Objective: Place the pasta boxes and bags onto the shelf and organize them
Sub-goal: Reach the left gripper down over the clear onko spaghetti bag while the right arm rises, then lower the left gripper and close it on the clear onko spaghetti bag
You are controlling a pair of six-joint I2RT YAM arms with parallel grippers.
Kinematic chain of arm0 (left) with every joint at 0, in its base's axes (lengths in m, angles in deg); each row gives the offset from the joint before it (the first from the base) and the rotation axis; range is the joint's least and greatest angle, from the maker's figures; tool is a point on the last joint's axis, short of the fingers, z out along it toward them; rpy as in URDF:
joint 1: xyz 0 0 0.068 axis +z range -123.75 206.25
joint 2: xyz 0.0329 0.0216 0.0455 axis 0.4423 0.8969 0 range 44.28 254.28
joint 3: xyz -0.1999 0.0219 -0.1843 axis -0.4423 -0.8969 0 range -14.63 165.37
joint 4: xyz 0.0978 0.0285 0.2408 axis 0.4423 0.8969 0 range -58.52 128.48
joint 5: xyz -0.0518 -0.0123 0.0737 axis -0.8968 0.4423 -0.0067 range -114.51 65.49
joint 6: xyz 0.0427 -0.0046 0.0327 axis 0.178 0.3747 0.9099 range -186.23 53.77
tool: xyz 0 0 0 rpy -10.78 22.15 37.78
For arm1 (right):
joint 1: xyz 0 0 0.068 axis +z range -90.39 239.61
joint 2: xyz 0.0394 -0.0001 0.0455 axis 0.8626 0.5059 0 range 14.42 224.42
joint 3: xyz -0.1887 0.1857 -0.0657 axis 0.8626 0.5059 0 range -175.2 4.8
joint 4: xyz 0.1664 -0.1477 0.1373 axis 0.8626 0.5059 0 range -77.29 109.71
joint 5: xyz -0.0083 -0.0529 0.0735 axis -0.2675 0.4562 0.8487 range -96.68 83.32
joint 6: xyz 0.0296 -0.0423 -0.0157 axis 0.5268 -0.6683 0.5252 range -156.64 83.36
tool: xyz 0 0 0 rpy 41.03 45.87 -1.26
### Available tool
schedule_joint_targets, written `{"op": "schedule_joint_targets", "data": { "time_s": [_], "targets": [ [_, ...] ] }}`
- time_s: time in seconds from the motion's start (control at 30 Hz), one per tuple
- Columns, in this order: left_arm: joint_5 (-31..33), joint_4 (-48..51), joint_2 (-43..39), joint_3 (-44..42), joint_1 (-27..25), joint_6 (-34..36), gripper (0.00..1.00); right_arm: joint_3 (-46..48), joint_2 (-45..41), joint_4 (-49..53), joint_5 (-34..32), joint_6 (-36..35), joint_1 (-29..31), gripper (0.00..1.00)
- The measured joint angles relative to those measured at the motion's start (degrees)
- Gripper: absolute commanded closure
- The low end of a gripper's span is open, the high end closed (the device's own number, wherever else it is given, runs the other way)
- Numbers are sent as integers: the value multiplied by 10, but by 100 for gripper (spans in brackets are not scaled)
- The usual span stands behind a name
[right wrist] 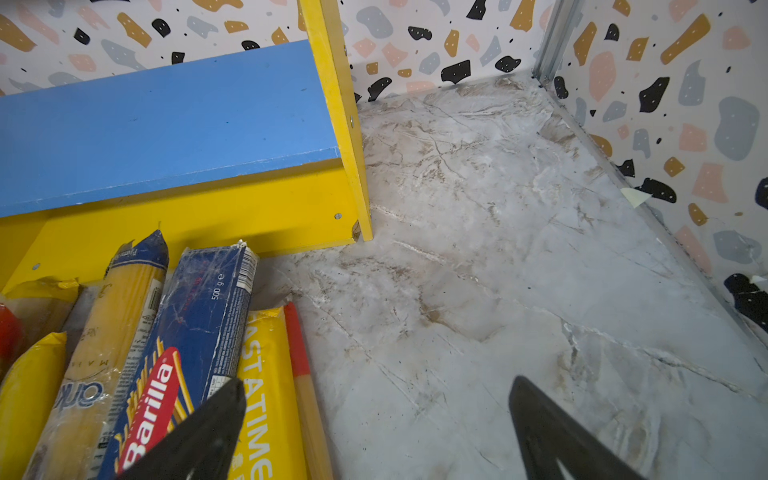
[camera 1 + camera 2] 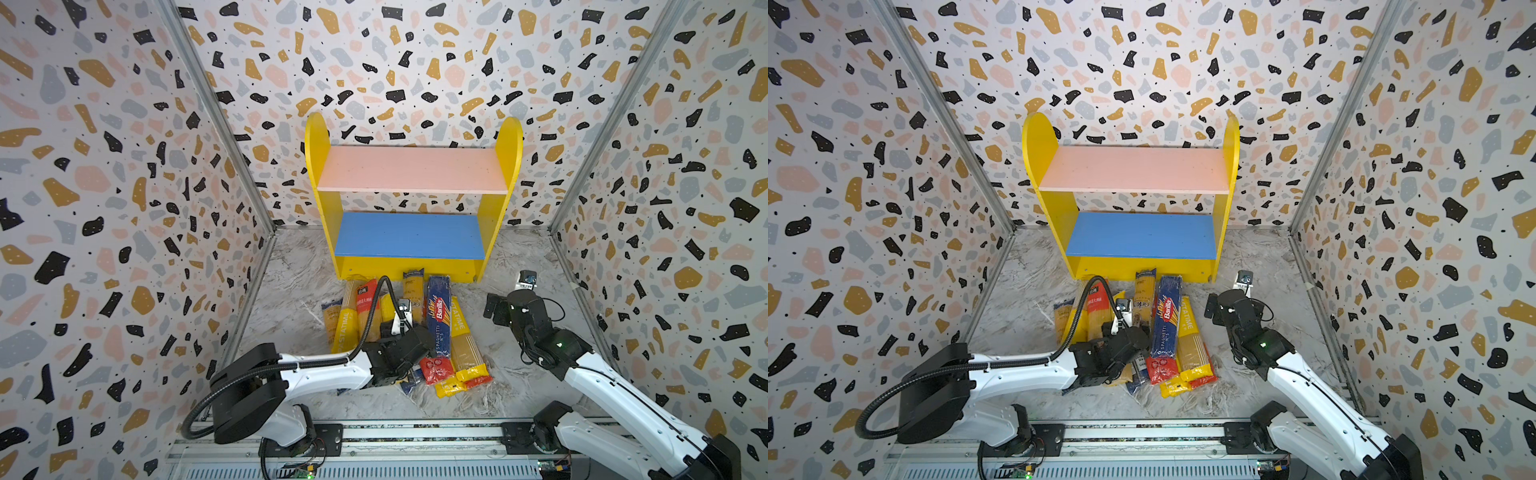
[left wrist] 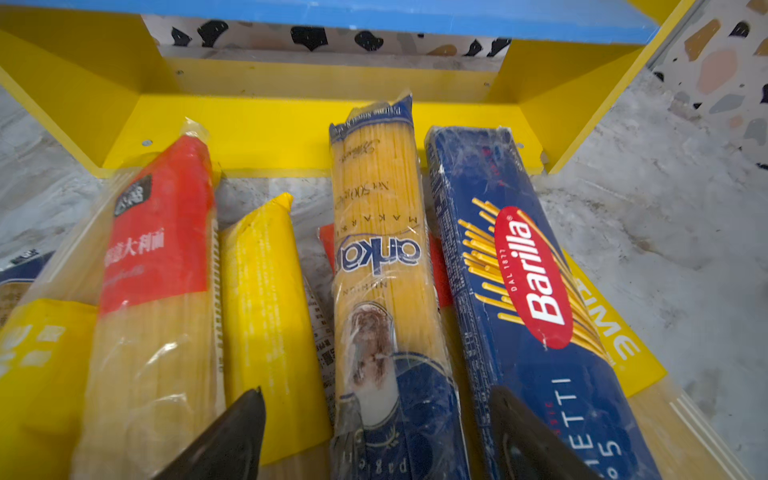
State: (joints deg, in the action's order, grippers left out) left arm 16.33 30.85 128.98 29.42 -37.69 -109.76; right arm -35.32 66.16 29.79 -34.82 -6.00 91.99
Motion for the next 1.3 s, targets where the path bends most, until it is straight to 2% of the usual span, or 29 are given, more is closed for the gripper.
{"op": "schedule_joint_targets", "data": {
  "time_s": [0.17, 0.47, 0.6, 0.83, 1.3],
  "targets": [
    [-14, 23, 61, 45, 0, 0, 20, -4, 7, 5, 14, -2, 0, 1],
    [-25, 56, 121, 108, 4, 2, 20, -11, 12, 11, 30, -20, 0, 1],
    [-45, 50, 118, 105, 17, -3, 20, -30, 12, 19, 38, -31, 0, 1],
    [-113, -1, 84, 49, 68, -13, 20, -52, 12, 23, 52, -40, 0, 1],
    [-144, -30, 102, 47, 78, -3, 21, -61, 12, 44, 61, -39, -1, 1]
  ]
}}
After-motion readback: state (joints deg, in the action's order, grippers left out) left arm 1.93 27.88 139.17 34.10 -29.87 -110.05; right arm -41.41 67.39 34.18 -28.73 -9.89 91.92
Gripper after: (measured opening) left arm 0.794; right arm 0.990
